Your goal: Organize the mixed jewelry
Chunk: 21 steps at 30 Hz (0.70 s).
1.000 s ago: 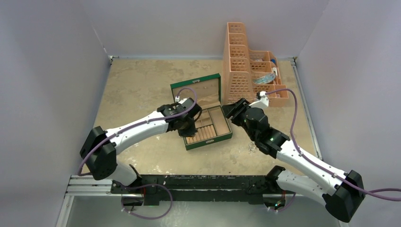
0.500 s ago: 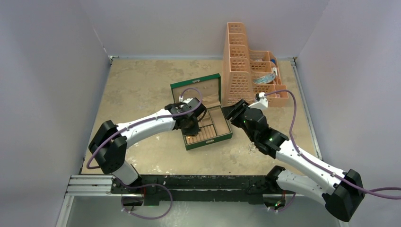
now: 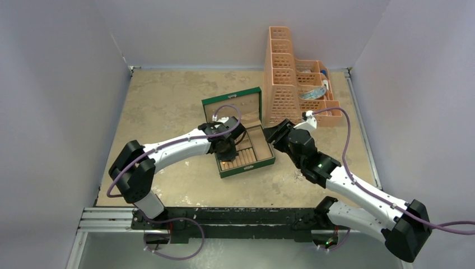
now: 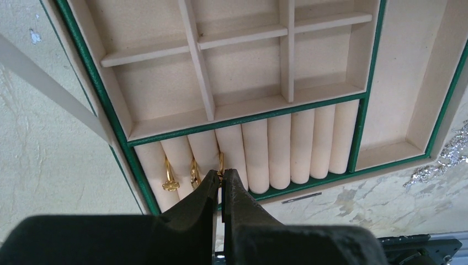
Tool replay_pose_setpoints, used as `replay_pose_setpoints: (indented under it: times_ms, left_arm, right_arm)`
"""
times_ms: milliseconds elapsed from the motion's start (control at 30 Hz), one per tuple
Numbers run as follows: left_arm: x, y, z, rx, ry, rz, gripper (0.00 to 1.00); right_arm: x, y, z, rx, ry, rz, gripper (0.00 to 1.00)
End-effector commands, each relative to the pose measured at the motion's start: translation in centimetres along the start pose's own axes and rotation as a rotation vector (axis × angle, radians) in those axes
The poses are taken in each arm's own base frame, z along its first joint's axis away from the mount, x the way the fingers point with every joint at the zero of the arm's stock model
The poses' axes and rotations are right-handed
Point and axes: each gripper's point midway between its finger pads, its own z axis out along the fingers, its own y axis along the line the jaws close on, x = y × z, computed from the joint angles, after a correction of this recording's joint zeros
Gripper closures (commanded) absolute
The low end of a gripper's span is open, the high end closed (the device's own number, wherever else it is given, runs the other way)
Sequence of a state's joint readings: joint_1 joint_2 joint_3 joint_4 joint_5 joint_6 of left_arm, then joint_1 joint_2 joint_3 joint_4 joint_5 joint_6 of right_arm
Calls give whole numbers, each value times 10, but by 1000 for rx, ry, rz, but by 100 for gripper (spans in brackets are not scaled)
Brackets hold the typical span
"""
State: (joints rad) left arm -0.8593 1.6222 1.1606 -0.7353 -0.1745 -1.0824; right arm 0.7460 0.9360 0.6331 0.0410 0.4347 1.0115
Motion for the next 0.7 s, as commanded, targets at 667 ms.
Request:
replay_pose_setpoints:
  times_ms: [667]
  left_arm:
    - [7, 6, 25, -57, 2, -39, 100]
  right_arm:
    - [-2, 3, -1, -14, -10, 17, 44]
